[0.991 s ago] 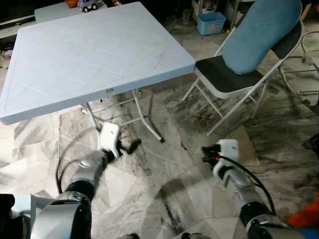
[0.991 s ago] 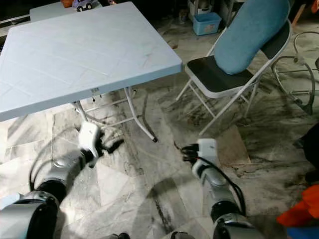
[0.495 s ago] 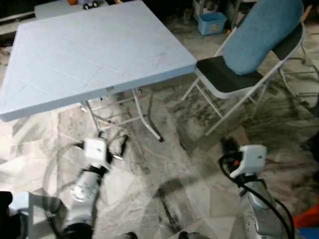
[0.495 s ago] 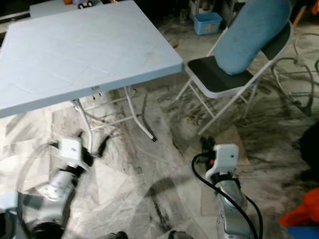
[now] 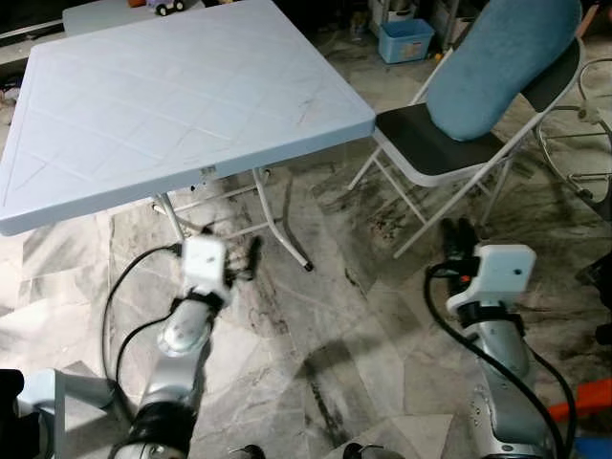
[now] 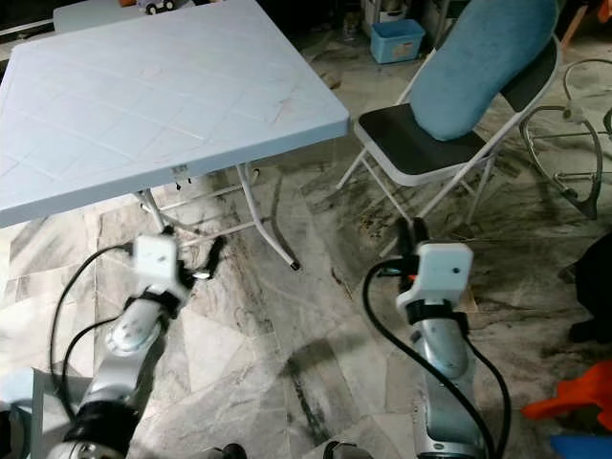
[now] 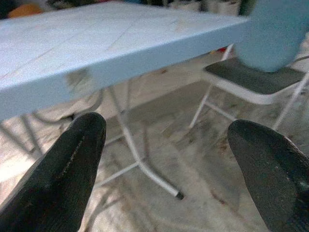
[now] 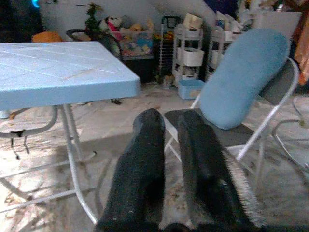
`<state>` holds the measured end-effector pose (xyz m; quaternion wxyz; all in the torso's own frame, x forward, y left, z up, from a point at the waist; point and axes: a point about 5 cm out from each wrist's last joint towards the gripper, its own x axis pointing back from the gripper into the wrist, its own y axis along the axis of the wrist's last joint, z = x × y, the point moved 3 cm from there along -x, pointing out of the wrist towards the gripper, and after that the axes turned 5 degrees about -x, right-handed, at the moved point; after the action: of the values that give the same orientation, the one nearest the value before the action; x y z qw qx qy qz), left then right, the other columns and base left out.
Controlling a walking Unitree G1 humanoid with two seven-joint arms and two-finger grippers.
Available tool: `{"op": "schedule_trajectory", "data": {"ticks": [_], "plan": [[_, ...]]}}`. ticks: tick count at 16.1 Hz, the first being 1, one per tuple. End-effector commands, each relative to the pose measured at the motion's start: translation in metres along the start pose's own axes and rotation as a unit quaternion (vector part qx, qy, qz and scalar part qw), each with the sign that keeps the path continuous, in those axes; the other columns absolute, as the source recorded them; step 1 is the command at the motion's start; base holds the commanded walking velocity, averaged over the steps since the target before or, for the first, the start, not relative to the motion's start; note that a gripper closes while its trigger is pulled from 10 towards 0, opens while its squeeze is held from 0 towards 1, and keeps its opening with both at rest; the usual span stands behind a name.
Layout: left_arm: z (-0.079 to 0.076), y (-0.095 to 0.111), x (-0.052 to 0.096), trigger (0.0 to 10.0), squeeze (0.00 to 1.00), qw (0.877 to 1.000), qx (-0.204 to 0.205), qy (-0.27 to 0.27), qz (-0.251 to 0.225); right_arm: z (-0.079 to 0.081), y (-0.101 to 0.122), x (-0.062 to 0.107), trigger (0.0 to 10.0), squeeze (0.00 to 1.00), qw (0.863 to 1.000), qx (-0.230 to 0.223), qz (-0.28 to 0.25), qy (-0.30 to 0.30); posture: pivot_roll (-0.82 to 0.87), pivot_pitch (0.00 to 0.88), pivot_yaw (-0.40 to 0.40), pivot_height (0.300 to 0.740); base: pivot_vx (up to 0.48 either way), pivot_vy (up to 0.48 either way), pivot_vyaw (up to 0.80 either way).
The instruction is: Hang hanger
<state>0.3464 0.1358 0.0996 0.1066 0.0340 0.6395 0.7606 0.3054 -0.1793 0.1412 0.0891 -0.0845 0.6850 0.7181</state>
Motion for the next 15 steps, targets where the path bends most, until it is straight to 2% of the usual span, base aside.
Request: {"op": "schedule_trajectory", "data": {"ticks": [1, 5, 6, 7, 8, 12, 15], "plan": [[0.002, -0.003, 0.002, 10.0, 0.0, 1.0, -0.007, 0.003, 0.003, -0.001, -0.004, 0.004, 0.0, 0.0, 1.0, -0.012, 0.012, -0.013, -0.17, 0.12, 0.068, 0.74, 0.0, 0.0, 0.0], [0.002, -0.002, 0.0, 10.0, 0.0, 1.0, -0.005, 0.015, 0.01, 0.017, 0.001, 0.0, 0.0, 0.0, 1.0, -0.008, 0.016, 0.016, -0.17, 0.124, 0.058, 0.74, 0.0, 0.0, 0.0], [0.002, -0.002, 0.001, 10.0, 0.0, 1.0, -0.005, 0.018, 0.011, 0.018, 0.0, 0.0, 9.5, 0.0, 1.0, -0.009, 0.018, 0.019, -0.17, 0.125, 0.054, 0.74, 0.0, 0.0, 0.0], [0.001, -0.003, 0.002, 10.0, 0.0, 1.0, -0.005, 0.019, 0.012, 0.018, 0.001, -0.001, 10.0, 0.0, 0.999, -0.023, 0.018, 0.018, -0.17, 0.128, 0.054, 0.74, 0.0, 0.0, 0.0], [0.0, -0.005, 0.003, 10.0, 0.0, 1.0, -0.001, 0.018, 0.016, 0.018, 0.0, -0.001, 10.0, 1.0, 0.999, -0.027, 0.02, 0.019, -0.16, 0.13, 0.052, 0.74, 0.0, 0.0, 0.0], [0.0, -0.009, 0.006, 10.0, 0.0, 0.999, 0.008, 0.018, 0.029, 0.02, -0.002, -0.001, 10.0, 1.0, 0.999, -0.025, 0.024, 0.02, -0.16, 0.13, 0.061, 0.74, 0.0, 0.0, 0.0], [-0.002, -0.012, 0.002, 10.0, 0.0, 0.999, 0.017, 0.014, 0.043, 0.024, -0.004, 0.0, 10.0, 1.0, 0.999, -0.03, 0.027, 0.023, -0.17, 0.13, 0.074, 0.74, 0.0, 0.0, 0.0]]}}
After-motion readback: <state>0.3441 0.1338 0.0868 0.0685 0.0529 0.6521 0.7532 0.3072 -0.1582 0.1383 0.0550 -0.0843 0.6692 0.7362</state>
